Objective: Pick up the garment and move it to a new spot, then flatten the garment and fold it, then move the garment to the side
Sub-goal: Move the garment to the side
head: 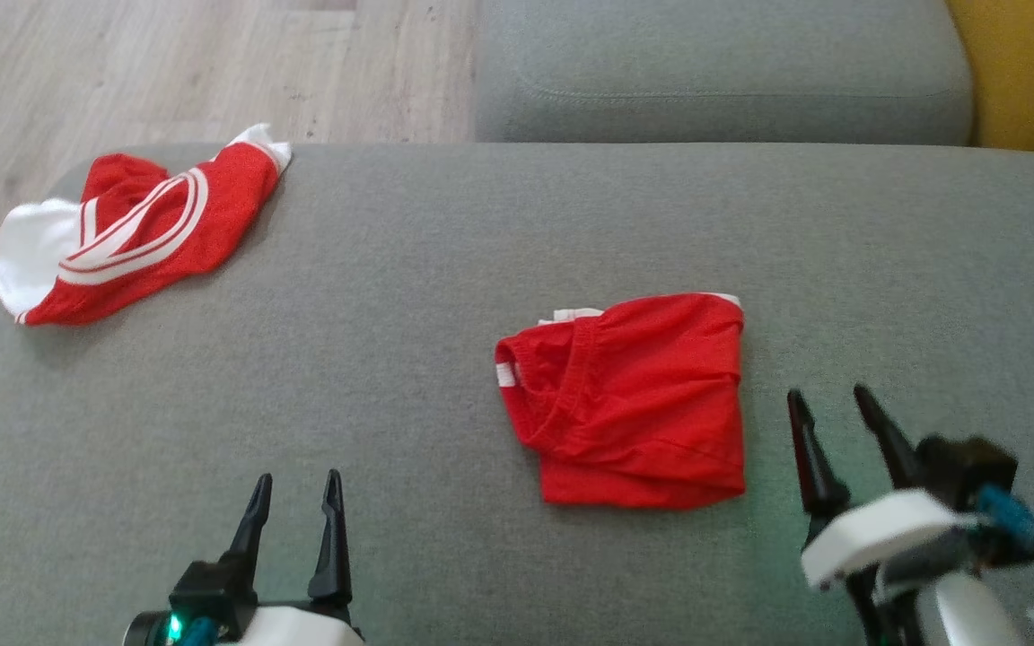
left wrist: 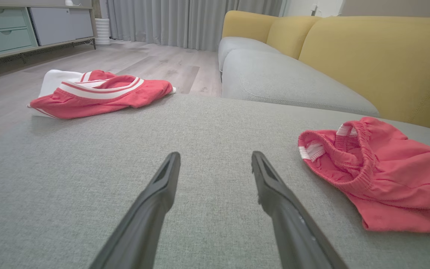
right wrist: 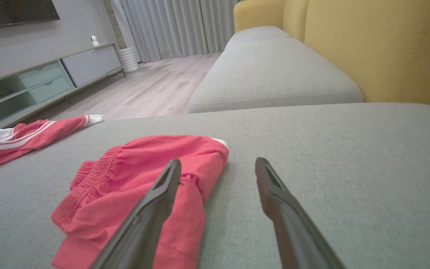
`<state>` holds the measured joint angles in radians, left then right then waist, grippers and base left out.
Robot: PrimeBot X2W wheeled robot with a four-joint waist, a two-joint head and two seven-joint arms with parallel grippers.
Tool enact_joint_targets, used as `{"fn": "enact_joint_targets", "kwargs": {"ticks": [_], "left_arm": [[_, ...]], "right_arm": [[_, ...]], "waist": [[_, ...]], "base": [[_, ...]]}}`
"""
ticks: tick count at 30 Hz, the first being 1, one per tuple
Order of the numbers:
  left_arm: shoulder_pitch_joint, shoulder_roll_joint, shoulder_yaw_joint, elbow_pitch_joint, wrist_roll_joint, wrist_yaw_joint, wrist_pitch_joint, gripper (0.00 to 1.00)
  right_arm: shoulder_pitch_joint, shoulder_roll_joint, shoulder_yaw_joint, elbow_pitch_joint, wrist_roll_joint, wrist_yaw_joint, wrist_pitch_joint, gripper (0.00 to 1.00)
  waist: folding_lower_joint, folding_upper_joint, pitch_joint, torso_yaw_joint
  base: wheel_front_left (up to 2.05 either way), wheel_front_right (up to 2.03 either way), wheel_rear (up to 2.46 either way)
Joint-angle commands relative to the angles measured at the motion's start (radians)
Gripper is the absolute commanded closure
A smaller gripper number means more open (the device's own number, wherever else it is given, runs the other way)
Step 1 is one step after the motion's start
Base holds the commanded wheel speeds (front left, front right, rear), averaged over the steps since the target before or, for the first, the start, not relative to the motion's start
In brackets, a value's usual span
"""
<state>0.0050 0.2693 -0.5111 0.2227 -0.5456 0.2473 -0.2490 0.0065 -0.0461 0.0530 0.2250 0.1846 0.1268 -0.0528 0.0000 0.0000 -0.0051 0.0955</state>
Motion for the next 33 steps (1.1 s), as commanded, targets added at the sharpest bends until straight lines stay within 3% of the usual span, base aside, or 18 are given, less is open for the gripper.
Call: {"fn": "enact_joint_targets", "kwargs": {"ticks": [1,8,13,21,23,25,27,33], "left_arm": [[-0.052,0.01,0.034,-0.028,-0.004,0.005,-0.009,0.0],[-0.076,-0.007,0.029,-0.019,0.0,-0.003,-0.01,0.0],[-0.086,-0.027,0.031,-0.005,0.004,-0.013,-0.011,0.0],[-0.096,-0.05,0.047,0.008,0.019,-0.028,-0.012,0.0],[-0.096,-0.055,0.052,0.008,0.027,-0.031,-0.013,0.0],[-0.097,-0.059,0.054,0.007,0.034,-0.035,-0.013,0.0],[-0.101,-0.064,0.055,0.004,0.042,-0.04,-0.013,0.0],[-0.128,-0.072,0.07,-0.017,0.069,-0.056,-0.013,0.0]], "right_arm": [[-0.078,-0.004,0.014,-0.032,-0.008,0.004,0.005,0.0],[-0.197,-0.004,-0.026,0.052,-0.023,0.004,0.114,0.0],[-0.249,-0.004,-0.07,0.176,-0.043,0.004,0.207,0.0],[-0.306,-0.004,-0.088,0.329,-0.013,0.004,0.248,0.02],[-0.325,-0.004,-0.085,0.358,0.004,0.004,0.256,0.45],[-0.345,-0.004,-0.083,0.376,0.015,0.004,0.254,0.69],[-0.366,-0.004,-0.084,0.384,0.021,0.004,0.245,1.0],[-0.412,-0.012,-0.096,0.37,0.018,0.004,0.222,1.0]], "waist": [[0.0,0.0,0.009,0.012],[0.0,0.0,0.044,0.081],[0.0,0.0,0.074,0.14],[0.0,0.0,0.11,0.175],[0.0,0.0,0.119,0.174],[0.0,0.0,0.128,0.166],[0.0,0.0,0.139,0.153],[0.0,0.0,0.185,0.068]], "base": [[0.0,0.0,0.0],[0.0,0.0,0.0],[0.0,0.0,0.0],[0.0,0.0,0.0],[0.0,0.0,0.0],[0.0,0.0,0.0],[0.0,0.0,0.0],[0.0,0.0,0.0]]}}
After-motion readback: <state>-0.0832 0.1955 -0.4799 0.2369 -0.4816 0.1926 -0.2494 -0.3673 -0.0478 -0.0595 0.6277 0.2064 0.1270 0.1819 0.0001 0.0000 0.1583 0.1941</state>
